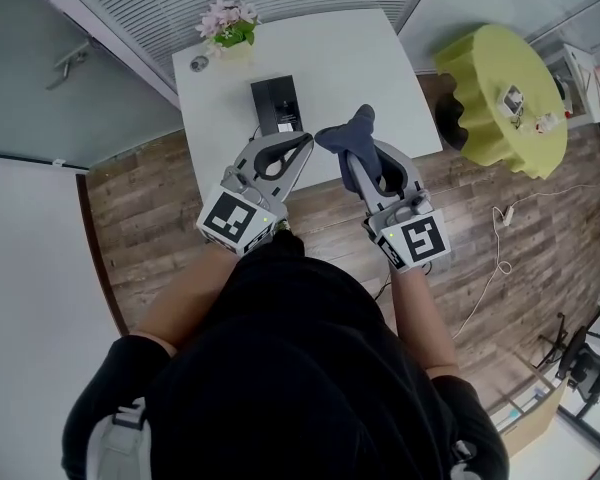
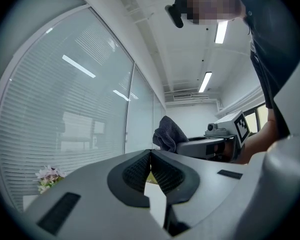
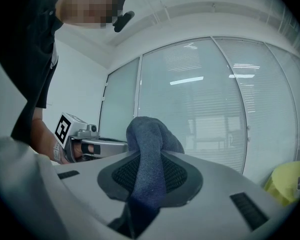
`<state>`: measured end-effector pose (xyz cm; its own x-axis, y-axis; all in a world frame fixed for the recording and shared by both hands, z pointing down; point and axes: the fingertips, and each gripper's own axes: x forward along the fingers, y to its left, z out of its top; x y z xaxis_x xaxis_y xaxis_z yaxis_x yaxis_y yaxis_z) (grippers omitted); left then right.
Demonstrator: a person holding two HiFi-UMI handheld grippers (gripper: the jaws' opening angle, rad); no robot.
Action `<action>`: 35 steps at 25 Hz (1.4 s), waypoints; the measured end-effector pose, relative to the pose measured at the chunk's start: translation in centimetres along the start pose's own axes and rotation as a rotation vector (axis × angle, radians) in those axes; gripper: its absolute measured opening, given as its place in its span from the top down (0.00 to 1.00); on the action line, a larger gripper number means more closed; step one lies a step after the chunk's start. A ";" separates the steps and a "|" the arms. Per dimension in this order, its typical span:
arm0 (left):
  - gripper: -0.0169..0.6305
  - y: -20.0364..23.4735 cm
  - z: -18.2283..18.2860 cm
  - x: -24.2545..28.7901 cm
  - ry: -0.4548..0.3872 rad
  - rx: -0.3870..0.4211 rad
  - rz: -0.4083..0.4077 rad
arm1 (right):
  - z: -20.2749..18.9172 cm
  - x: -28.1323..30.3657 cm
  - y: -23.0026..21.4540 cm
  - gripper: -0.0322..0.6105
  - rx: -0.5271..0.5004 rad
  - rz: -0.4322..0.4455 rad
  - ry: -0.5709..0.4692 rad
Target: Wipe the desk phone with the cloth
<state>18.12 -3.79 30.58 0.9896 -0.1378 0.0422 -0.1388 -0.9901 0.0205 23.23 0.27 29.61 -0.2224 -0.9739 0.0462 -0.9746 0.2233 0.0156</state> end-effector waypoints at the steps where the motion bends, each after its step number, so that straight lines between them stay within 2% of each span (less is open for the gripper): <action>1: 0.96 0.9 -0.2 0.0 0.003 0.000 0.008 | -0.1 0.9 -0.1 0.79 0.000 0.004 0.004; 13: 0.96 10.0 -2.4 -1.4 0.023 -0.029 0.115 | -1.8 9.8 -0.9 0.79 -0.024 0.083 0.063; 19: 0.96 13.6 -4.2 -1.5 0.036 -0.059 0.221 | -4.0 13.4 -2.8 0.79 -0.065 0.120 0.117; 26: 0.96 16.3 -5.9 -0.4 0.027 -0.040 0.314 | -7.3 17.8 -4.5 0.79 -0.115 0.209 0.158; 31: 0.96 18.5 -8.2 0.7 0.040 -0.093 0.385 | -10.1 20.7 -5.5 0.79 -0.168 0.283 0.179; 35: 0.96 20.2 -10.3 1.4 0.064 -0.103 0.458 | -12.7 22.9 -6.2 0.79 -0.183 0.350 0.198</action>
<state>16.34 -23.72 41.39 0.8214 -0.5550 0.1315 -0.5671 -0.8193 0.0842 24.49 -22.93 43.27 -0.5117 -0.8153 0.2709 -0.8168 0.5595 0.1410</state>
